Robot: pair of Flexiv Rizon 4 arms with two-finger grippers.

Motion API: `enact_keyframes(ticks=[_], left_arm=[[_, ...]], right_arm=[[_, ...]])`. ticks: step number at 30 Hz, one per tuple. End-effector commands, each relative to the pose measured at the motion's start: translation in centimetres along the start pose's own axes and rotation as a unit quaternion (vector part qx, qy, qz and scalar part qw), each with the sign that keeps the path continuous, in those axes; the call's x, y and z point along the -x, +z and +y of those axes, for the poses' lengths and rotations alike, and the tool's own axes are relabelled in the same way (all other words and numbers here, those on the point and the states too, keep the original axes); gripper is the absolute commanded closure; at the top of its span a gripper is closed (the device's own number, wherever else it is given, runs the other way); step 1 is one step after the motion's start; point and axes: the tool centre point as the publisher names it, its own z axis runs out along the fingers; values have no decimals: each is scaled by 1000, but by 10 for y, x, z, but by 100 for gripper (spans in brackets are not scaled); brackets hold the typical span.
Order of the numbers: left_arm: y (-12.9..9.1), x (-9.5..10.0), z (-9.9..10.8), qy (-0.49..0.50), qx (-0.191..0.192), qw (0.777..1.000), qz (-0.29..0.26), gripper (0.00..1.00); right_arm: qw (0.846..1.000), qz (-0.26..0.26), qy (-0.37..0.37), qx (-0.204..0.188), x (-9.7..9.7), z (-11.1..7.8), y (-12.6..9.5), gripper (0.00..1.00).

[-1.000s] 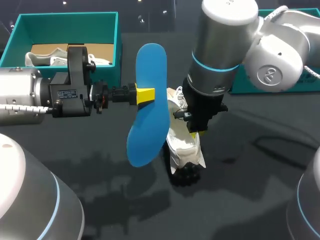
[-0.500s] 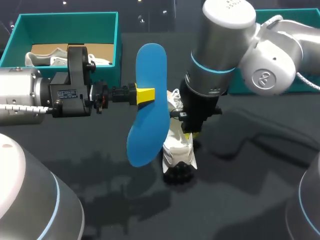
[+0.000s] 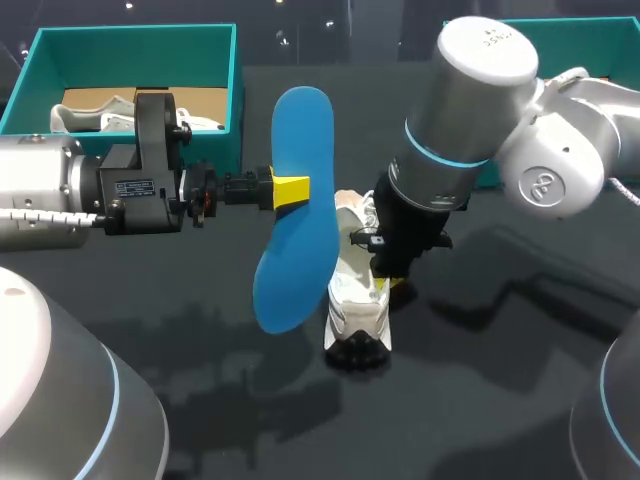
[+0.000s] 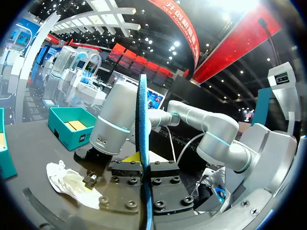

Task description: Take the shoe out of the shoebox, open the shoe tongue, remove and reinsert the insole, then place the shoe into the shoebox

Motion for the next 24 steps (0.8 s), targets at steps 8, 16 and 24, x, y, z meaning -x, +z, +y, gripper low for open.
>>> enact_keyframes(ticks=[8,16,24], left_arm=[[1,0,1,0,-1,1000,0,100],[1,0,1,0,-1,1000,0,100],[1,0,1,0,-1,1000,0,100]], right_arm=[[1000,21,8,-3,10,3,25,100],[999,27,14,-12,13,4,31,76],[998,49,27,-29,13,4,15,0]])
